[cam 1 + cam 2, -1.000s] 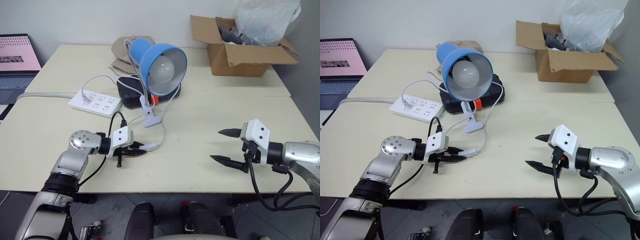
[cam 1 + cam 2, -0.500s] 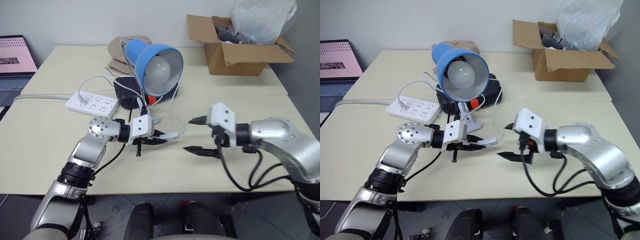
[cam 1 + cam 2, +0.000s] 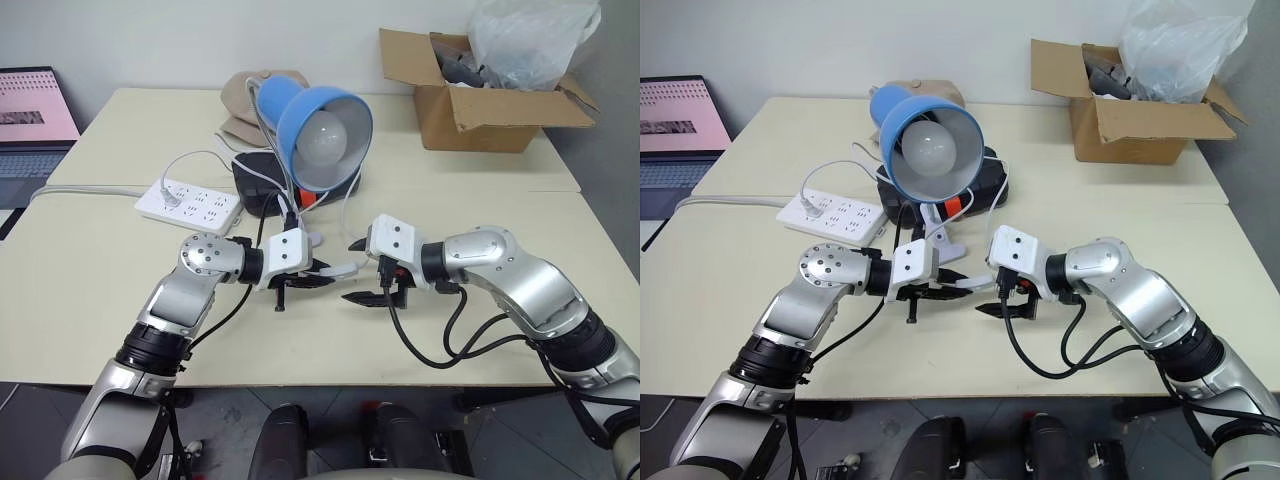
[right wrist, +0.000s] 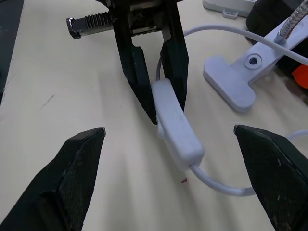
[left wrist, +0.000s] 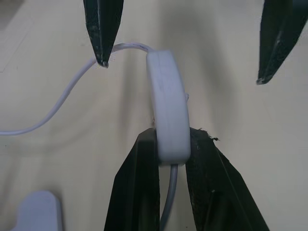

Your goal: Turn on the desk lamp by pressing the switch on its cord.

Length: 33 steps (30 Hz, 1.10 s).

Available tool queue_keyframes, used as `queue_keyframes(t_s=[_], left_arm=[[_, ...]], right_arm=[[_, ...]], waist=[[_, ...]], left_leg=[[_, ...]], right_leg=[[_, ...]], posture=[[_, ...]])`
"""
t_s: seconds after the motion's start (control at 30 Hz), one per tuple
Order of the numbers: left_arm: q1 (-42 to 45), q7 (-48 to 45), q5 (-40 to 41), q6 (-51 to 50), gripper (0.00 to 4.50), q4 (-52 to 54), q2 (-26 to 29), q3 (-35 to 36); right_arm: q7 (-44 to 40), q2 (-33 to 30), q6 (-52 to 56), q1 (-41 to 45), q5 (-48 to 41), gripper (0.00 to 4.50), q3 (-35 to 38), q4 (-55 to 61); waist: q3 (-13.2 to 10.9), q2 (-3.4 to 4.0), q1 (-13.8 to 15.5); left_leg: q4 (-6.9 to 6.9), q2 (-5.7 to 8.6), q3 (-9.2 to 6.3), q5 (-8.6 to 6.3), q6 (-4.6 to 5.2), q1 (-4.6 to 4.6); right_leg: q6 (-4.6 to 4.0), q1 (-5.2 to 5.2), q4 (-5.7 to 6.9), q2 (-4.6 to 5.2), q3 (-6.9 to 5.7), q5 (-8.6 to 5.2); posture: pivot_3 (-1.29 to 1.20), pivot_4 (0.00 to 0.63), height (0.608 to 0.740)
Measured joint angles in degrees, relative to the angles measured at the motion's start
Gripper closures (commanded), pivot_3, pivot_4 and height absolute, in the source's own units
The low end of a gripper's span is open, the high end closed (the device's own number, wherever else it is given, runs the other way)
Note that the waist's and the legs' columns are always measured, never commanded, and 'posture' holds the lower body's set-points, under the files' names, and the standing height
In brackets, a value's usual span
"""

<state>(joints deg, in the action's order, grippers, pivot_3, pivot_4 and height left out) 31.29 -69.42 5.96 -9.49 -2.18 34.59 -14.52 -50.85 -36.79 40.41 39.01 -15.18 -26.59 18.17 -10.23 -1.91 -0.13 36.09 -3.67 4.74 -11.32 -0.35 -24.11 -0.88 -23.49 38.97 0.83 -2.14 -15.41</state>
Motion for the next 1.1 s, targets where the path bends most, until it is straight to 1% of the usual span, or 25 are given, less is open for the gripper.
queue_keyframes(t_s=[0.27, 0.33, 0.37, 0.4, 0.47, 0.57, 0.6, 0.77, 0.8, 0.9, 1.1], left_arm=[[-0.2, 0.0, 0.0, 0.0, 4.09, 0.1, 0.0, 0.0], [-0.2, 0.0, 0.0, 0.0, 4.09, 0.2, 0.0, -0.1], [-0.2, 0.0, 0.0, 0.0, 4.09, 0.2, 0.0, -0.2], [-0.2, 0.0, 0.0, 0.0, 4.09, 0.3, 0.0, -0.3], [-0.2, 0.0, 0.0, 0.0, 4.09, 0.6, 0.0, -0.3], [-0.2, 0.0, 0.0, -0.1, 4.09, 1.4, 0.0, -0.3], [-0.2, 0.0, 0.0, -0.2, 4.09, 1.5, 0.0, -0.3], [-0.2, -0.1, 0.0, -0.4, 4.09, 1.6, 0.0, -0.3], [-0.2, -0.4, -0.1, -0.2, 4.09, 1.6, 0.2, -0.5], [-0.1, -1.0, -0.5, 0.1, 4.09, 1.7, 0.5, -1.0], [-0.1, -1.3, -1.0, 1.2, 4.09, 1.7, 0.6, -1.1]], right_arm=[[-1.4, 1.5, -1.3, 0.0, 2.5, 0.0, 0.0, -1.2], [-1.5, 1.8, -1.6, 0.0, 2.9, 0.37, 0.0, -1.5], [-1.6, 1.9, -1.9, -0.1, 3.2, 0.42, -0.1, -1.7], [-1.6, 2.0, -2.1, -0.1, 3.4, 0.77, -0.1, -1.9], [-1.7, 2.2, -2.5, -0.1, 4.0, 1.18, -0.2, -2.2], [-2.0, 2.6, -3.6, -0.1, 5.3, 2.01, -0.8, -2.9], [-2.1, 2.7, -4.1, -0.1, 5.7, 2.15, -1.1, -3.1], [-3.3, 2.7, -6.4, -0.1, 7.9, 3.51, -1.7, -3.9], [-4.2, 2.5, -6.9, -0.1, 8.3, 3.67, -1.9, -4.0], [-5.8, 2.2, -8.3, -0.1, 9.1, 3.82, -2.3, -4.5], [-7.1, 2.2, -10.0, -0.1, 10.0, 3.93, -2.3, -5.1]], waist=[[0.0, 0.0, 0.0], [0.0, 0.0, 0.0], [0.0, 0.0, 0.0], [0.0, 0.0, 0.0], [0.0, 0.0, 0.0], [0.0, 0.0, 0.0], [0.0, 0.0, 0.0], [0.0, 0.0, 0.0], [0.0, 0.0, 0.0], [0.0, 0.0, 0.0], [0.0, 0.0, 0.0]], left_leg=[[0.0, 0.0, 0.0, 0.0, 0.0, 0.0], [0.0, 0.0, 0.0, 0.0, 0.0, 0.0], [0.0, 0.0, 0.0, 0.0, 0.0, 0.0], [0.0, 0.0, 0.0, 0.0, 0.0, 0.0], [0.0, 0.0, 0.0, 0.0, 0.0, 0.0], [0.0, 0.0, 0.0, 0.0, 0.0, 0.0], [0.0, 0.0, 0.0, 0.0, 0.0, 0.01], [0.01, 0.01, 0.0, 0.0, 0.0, 0.0], [0.01, 0.01, 0.0, 0.0, 0.0, 0.0], [0.01, 0.01, 0.0, 0.0, 0.0, 0.01], [0.01, 0.0, 0.0, 0.0, 0.0, 0.01]], right_leg=[[0.0, 0.0, 0.01, 0.0, 0.0, 0.0], [0.0, 0.0, 0.01, 0.0, 0.0, 0.0], [0.0, 0.0, 0.01, 0.0, -0.01, 0.0], [0.0, 0.0, 0.01, 0.0, 0.0, 0.0], [0.0, 0.0, 0.01, 0.0, 0.0, 0.0], [0.0, 0.0, 0.01, 0.0, -0.01, 0.0], [0.0, 0.0, 0.01, 0.0, -0.01, 0.0], [0.0, 0.0, 0.01, 0.0, 0.0, 0.0], [0.0, 0.0, 0.01, 0.0, -0.01, 0.0], [0.0, 0.0, 0.01, -0.01, -0.01, 0.0], [0.0, 0.0, 0.01, -0.01, -0.01, 0.0]], posture=[[0.0, 0.15, 0.74], [0.0, 0.15, 0.74], [0.0, 0.15, 0.74], [0.0, 0.15, 0.74], [0.0, 0.15, 0.74], [0.0, 0.15, 0.74], [0.0, 0.15, 0.74], [0.0, 0.15, 0.74], [0.0, 0.15, 0.74], [0.0, 0.15, 0.74], [0.0, 0.15, 0.74]])
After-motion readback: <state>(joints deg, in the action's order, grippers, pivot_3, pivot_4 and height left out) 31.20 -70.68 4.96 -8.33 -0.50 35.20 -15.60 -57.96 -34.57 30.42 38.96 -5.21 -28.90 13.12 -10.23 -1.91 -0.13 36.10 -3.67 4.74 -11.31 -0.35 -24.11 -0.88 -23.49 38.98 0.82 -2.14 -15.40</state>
